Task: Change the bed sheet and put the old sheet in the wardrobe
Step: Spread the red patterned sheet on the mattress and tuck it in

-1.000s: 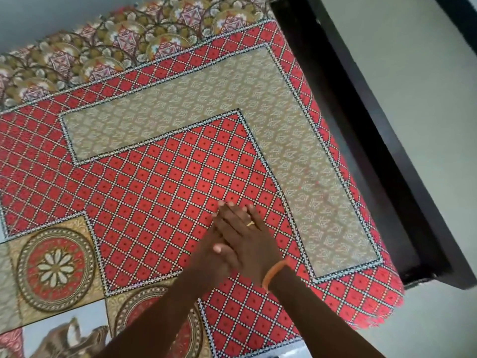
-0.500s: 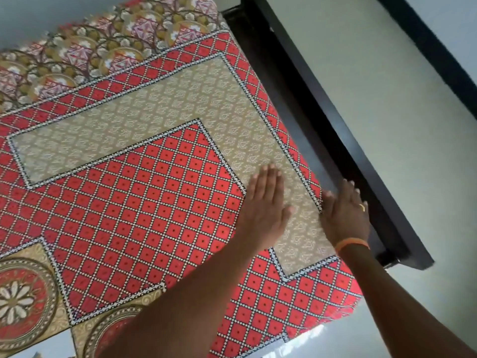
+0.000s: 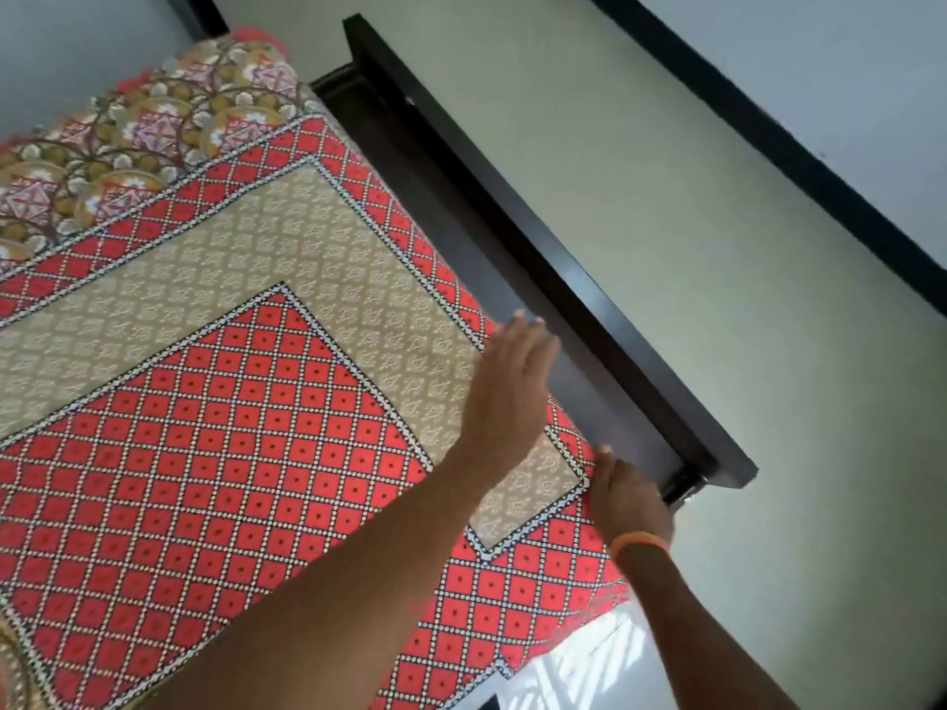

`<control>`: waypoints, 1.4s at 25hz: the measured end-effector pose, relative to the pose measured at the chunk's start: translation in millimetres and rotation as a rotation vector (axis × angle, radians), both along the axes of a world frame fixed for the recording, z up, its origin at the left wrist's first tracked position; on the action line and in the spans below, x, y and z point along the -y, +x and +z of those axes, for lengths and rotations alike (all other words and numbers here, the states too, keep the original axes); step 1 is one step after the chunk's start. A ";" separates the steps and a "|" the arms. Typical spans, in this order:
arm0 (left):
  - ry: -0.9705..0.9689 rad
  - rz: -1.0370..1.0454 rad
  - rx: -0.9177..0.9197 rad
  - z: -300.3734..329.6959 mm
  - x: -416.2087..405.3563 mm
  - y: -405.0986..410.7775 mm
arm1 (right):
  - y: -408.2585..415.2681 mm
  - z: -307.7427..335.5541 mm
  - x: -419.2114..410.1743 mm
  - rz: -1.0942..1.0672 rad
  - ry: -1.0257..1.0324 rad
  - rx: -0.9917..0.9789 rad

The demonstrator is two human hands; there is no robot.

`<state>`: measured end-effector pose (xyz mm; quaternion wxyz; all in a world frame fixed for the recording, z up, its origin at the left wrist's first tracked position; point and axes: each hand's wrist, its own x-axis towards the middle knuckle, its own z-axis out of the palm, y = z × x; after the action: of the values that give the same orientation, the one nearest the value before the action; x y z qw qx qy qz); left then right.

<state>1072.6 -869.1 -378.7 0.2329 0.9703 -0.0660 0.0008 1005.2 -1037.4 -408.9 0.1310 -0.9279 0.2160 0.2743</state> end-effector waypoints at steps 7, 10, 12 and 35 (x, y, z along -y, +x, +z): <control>0.283 0.252 -0.205 -27.7 -65.2 -90.0 | -11.0 23.0 -54.2 0.593 0.217 0.520; 0.332 0.052 -0.198 -38.3 -75.1 -69.2 | -9.7 12.3 -96.6 0.830 0.177 0.421; 0.332 -0.055 -0.160 -42.0 -75.9 -46.3 | 1.8 0.5 -90.9 0.757 0.078 0.409; 0.198 0.119 -0.138 0.1 -61.4 -39.5 | -15.2 16.3 -85.6 0.597 0.147 0.595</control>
<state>1033.0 -807.7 -378.6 0.1393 0.9885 0.0078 -0.0585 990.1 -951.7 -392.6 0.1680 -0.9766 -0.1292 0.0352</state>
